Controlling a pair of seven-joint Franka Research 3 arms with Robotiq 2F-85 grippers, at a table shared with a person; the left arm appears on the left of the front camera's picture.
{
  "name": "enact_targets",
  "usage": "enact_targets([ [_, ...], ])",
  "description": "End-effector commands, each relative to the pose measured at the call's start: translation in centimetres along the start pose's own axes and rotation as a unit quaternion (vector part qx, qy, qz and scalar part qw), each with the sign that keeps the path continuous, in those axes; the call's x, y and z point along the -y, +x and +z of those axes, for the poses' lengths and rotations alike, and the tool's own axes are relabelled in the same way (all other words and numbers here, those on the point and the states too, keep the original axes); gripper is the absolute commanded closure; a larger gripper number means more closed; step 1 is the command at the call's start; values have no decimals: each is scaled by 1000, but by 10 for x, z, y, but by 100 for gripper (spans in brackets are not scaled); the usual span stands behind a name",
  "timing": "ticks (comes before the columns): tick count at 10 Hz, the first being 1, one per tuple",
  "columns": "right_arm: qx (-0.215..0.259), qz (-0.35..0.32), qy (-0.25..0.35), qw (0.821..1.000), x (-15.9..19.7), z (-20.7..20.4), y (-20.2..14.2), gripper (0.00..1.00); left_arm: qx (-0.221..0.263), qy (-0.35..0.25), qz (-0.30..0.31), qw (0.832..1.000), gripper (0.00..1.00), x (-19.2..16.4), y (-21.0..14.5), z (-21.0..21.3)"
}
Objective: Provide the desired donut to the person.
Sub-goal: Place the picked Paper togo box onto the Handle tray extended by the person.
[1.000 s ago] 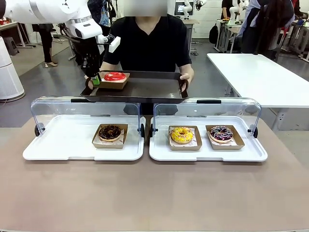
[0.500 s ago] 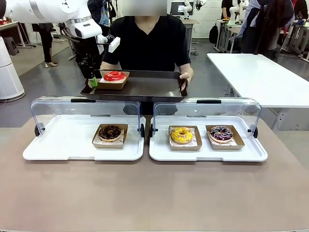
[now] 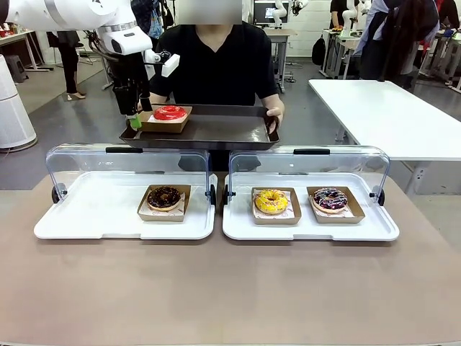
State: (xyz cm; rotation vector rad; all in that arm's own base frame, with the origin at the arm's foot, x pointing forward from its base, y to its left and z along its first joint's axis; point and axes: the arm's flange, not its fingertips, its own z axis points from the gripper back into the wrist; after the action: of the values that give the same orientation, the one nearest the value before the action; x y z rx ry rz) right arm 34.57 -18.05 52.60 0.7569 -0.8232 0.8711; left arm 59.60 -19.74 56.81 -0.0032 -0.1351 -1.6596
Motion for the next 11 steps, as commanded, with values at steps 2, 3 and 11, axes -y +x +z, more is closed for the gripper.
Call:
enact_targets([
  [2,12,4,4,1000,1,-1,1,0,-16,-19,-9,1000,0,3,-2,7],
  [3,12,4,4,1000,1,-1,1,0,-21,-28,-17,999,0,11,-3,10],
  [11,12,4,4,1000,1,-1,1,0,-47,32,-117,992,0,219,-132,34],
])
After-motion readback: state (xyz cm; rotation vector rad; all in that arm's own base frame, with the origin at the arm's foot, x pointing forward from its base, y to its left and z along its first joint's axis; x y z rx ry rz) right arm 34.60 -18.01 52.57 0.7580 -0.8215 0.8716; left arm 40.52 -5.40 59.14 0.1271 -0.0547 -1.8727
